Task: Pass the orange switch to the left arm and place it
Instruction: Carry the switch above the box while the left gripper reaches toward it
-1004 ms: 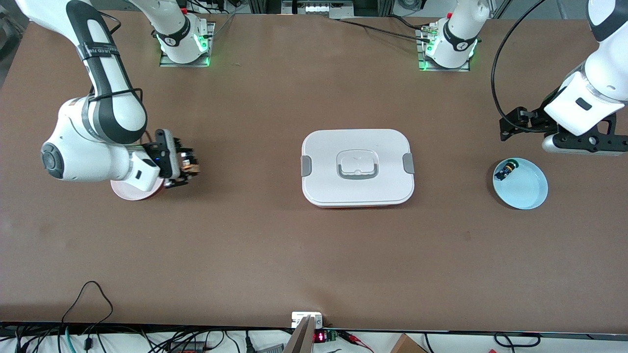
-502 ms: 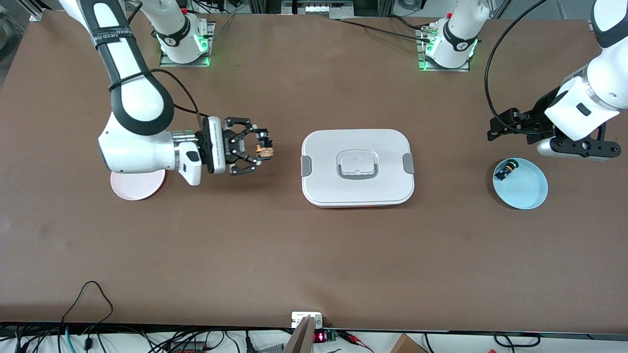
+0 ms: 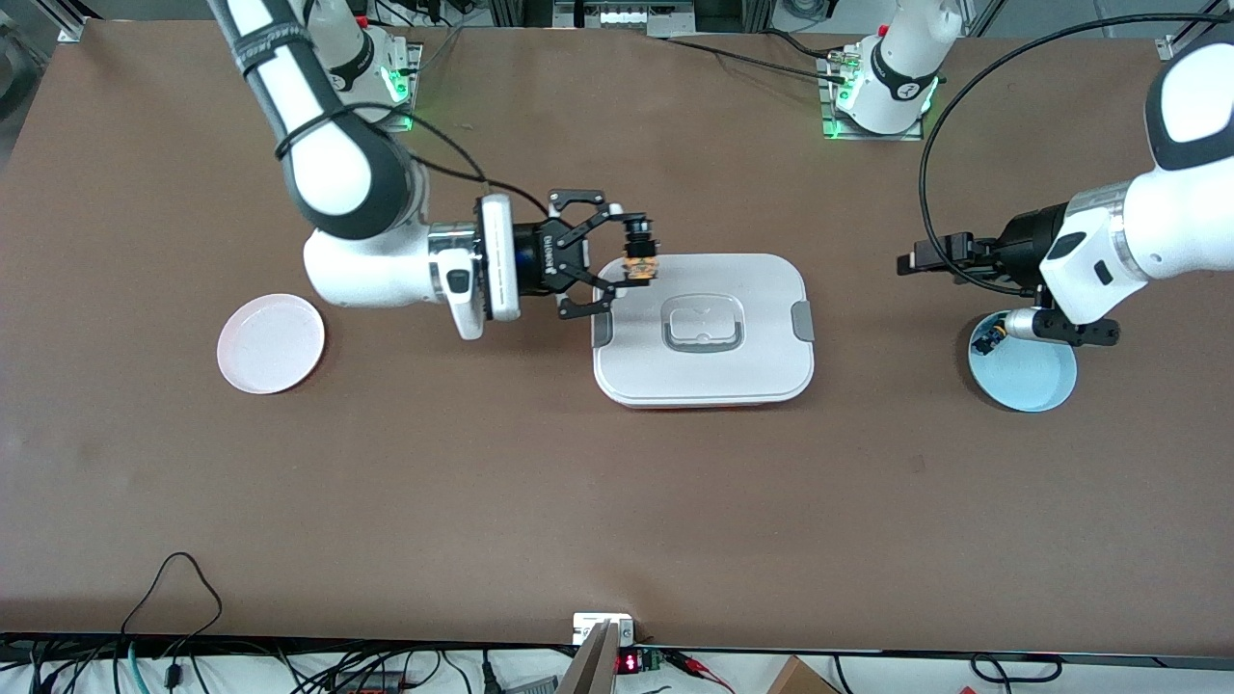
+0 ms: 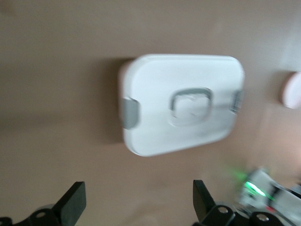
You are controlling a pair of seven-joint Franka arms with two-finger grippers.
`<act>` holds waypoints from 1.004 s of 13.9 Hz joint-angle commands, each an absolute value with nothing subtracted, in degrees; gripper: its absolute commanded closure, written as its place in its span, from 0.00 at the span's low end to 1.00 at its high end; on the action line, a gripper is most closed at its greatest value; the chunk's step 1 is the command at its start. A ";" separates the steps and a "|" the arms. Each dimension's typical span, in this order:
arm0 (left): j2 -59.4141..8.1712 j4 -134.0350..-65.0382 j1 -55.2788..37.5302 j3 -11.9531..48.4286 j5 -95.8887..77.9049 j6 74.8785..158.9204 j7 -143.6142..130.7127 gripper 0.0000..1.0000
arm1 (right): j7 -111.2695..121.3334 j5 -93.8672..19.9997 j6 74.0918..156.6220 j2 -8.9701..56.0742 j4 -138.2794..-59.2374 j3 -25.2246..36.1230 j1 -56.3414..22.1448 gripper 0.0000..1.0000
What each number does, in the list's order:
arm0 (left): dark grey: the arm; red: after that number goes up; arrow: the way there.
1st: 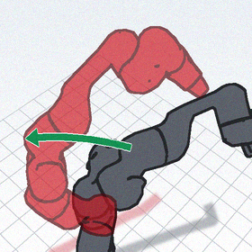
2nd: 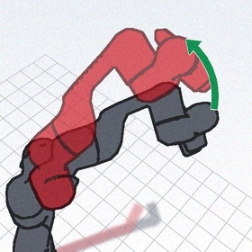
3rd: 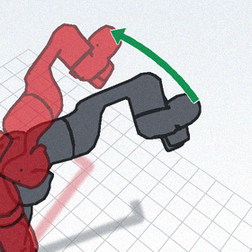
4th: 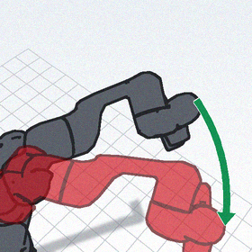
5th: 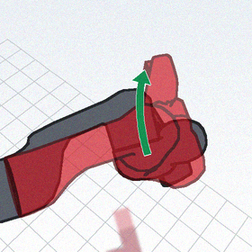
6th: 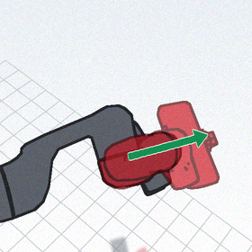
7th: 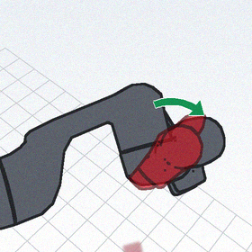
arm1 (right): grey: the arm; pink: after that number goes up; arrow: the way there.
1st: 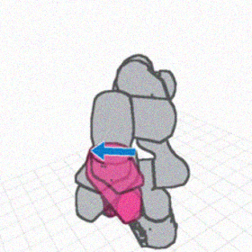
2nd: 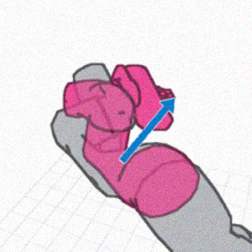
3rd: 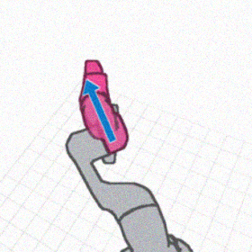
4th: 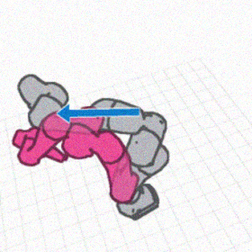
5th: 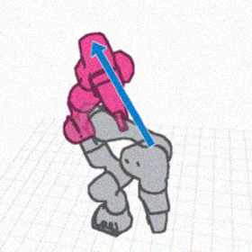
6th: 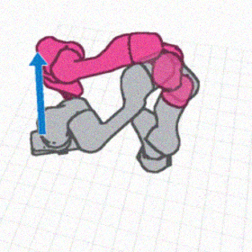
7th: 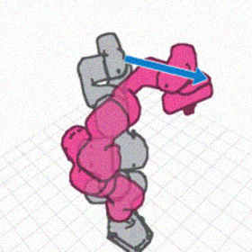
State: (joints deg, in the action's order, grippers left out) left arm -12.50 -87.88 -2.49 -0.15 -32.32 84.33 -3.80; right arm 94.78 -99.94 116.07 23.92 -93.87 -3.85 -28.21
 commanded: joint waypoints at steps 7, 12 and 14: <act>-15.64 -91.74 -0.97 0.26 -68.36 85.95 -3.35 0.00 | 100.72 -104.06 126.11 31.02 -81.65 -3.34 -32.51 1.00; -15.56 -95.62 -2.46 5.18 -77.78 97.55 -0.36 0.00 | 100.72 -107.75 133.06 35.15 -74.28 -3.34 -36.12 1.00; -15.47 -97.64 -2.46 5.27 -80.32 97.56 5.76 0.00 | 100.55 -107.75 133.42 35.77 -73.39 -3.34 -36.12 1.00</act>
State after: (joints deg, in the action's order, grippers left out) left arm -16.23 -95.01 -2.79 5.34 -77.48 97.03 -0.27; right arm 99.94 -106.35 132.69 33.42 -77.02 -3.66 -35.87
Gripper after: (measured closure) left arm 0.000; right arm 0.278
